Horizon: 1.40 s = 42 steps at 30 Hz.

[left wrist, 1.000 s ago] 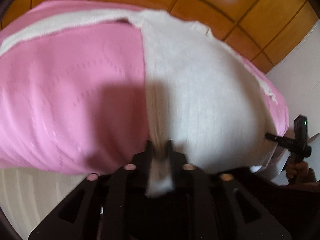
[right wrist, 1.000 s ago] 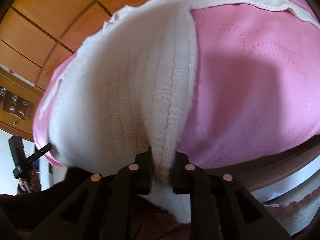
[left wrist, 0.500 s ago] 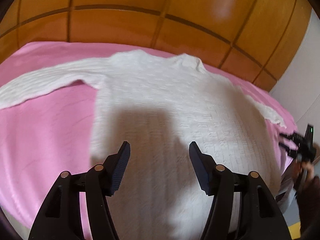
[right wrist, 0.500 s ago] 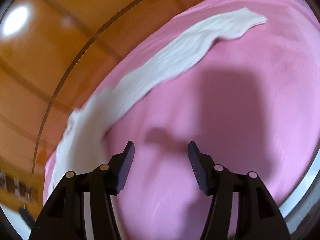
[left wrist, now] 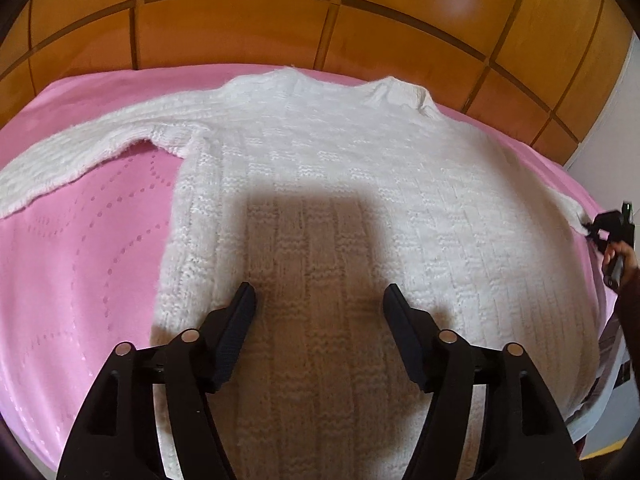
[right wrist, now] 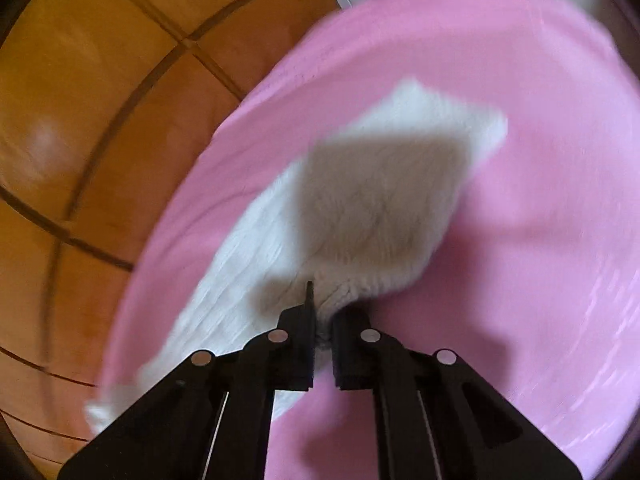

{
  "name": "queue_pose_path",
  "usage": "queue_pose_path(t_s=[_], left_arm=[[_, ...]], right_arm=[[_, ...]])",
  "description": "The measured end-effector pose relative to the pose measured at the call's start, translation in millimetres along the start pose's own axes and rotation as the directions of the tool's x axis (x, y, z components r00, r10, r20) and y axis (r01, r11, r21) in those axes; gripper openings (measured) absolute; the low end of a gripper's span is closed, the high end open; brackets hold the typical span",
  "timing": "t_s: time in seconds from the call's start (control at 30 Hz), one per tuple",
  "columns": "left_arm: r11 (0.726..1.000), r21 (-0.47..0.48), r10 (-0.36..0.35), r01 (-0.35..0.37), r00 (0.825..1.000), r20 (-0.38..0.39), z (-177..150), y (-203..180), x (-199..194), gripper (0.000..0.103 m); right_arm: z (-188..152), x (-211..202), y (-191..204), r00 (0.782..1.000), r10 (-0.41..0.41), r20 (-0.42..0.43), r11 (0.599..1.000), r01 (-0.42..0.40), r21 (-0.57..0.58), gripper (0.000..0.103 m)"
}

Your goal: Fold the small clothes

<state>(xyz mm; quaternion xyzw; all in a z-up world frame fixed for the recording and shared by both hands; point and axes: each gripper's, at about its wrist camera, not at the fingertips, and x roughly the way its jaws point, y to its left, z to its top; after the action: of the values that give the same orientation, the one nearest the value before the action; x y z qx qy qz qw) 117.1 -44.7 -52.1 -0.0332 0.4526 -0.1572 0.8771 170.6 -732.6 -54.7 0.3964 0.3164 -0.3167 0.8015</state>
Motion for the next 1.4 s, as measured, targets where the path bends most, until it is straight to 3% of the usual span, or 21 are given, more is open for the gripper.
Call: queue_pose_path(t_s=[0.07, 0.13, 0.2, 0.3, 0.5, 0.6, 0.73, 0.8, 0.83, 0.87, 0.9, 0.97, 1.07, 1.2, 1.4], left_arm=[[1.000, -0.001, 0.000, 0.000, 1.000, -0.001, 0.5, 0.6, 1.4, 0.069], [1.000, -0.008, -0.006, 0.006, 1.000, -0.003, 1.7, 0.6, 1.4, 0.071], [1.000, -0.020, -0.021, 0.021, 1.000, -0.006, 3.7, 0.8, 1.7, 0.075], [0.999, -0.033, -0.035, 0.035, 0.999, -0.008, 6.7, 1.1, 1.6, 0.076], [0.995, -0.070, -0.067, 0.067, 0.998, -0.002, 10.2, 6.3, -1.9, 0.076], [0.995, -0.083, -0.054, 0.055, 0.998, 0.011, 12.0, 8.5, -5.4, 0.076], [0.994, -0.095, -0.041, 0.045, 0.998, 0.046, 16.1, 11.4, -12.0, 0.084], [0.993, -0.100, -0.049, 0.054, 0.997, 0.056, 18.5, 13.2, -15.6, 0.084], [0.993, -0.103, -0.055, 0.061, 0.997, 0.060, 19.6, 14.3, -17.1, 0.084], [0.992, -0.108, -0.063, 0.070, 0.996, 0.065, 20.5, 15.6, -18.7, 0.084], [0.991, -0.111, -0.069, 0.076, 0.995, 0.069, 21.2, 16.8, -20.1, 0.084], [0.989, -0.123, -0.074, 0.084, 0.994, 0.082, 23.6, 20.0, -23.1, 0.084], [0.985, -0.137, -0.089, 0.101, 0.992, 0.090, 29.1, 22.0, -23.0, 0.084], [0.988, -0.113, -0.096, 0.109, 0.989, 0.117, 39.9, 13.9, -24.1, 0.084], [0.990, 0.076, -0.133, 0.120, 0.975, 0.181, 64.3, -40.2, -23.5, 0.084]], right_arm=[[11.1, -0.8, 1.3, 0.996, -0.083, 0.028, 0.995, 0.085, -0.061, 0.005], [11.0, -5.5, 17.7, 0.994, -0.095, 0.045, 0.990, 0.099, -0.096, 0.005], [7.7, -15.5, 34.6, 0.998, -0.022, 0.062, 0.991, 0.030, -0.134, 0.005], [-14.5, -36.5, 84.5, 0.994, 0.090, 0.063, 0.951, -0.067, -0.301, 0.005], [-103.1, -64.9, 190.2, 0.956, 0.275, -0.103, 0.790, -0.286, -0.543, 0.005], [-156.8, -70.2, 241.7, 0.928, 0.314, -0.201, 0.696, -0.369, -0.616, 0.005], [-226.3, -69.9, 295.3, 0.904, 0.309, -0.295, 0.586, -0.426, -0.689, 0.006], [-256.2, -70.6, 308.5, 0.892, 0.299, -0.338, 0.539, -0.451, -0.712, 0.011], [-271.7, -67.8, 316.4, 0.888, 0.291, -0.357, 0.513, -0.459, -0.725, 0.032], [-280.0, -67.5, 319.4, 0.881, 0.293, -0.372, 0.495, -0.472, -0.730, 0.063], [-288.1, -70.2, 321.1, 0.877, 0.300, -0.376, 0.481, -0.479, -0.734, 0.069], [-296.9, -77.8, 319.0, 0.881, 0.315, -0.353, 0.468, -0.468, -0.749, 0.078], [-300.9, -87.5, 304.6, 0.880, 0.324, -0.349, 0.484, -0.471, -0.738, 0.092], [-300.1, -104.6, 265.7, 0.886, 0.327, -0.329, 0.508, -0.459, -0.729, 0.095], [-292.9, -109.3, 191.0, 0.904, 0.285, -0.319, 0.580, -0.428, -0.693, 0.097]])
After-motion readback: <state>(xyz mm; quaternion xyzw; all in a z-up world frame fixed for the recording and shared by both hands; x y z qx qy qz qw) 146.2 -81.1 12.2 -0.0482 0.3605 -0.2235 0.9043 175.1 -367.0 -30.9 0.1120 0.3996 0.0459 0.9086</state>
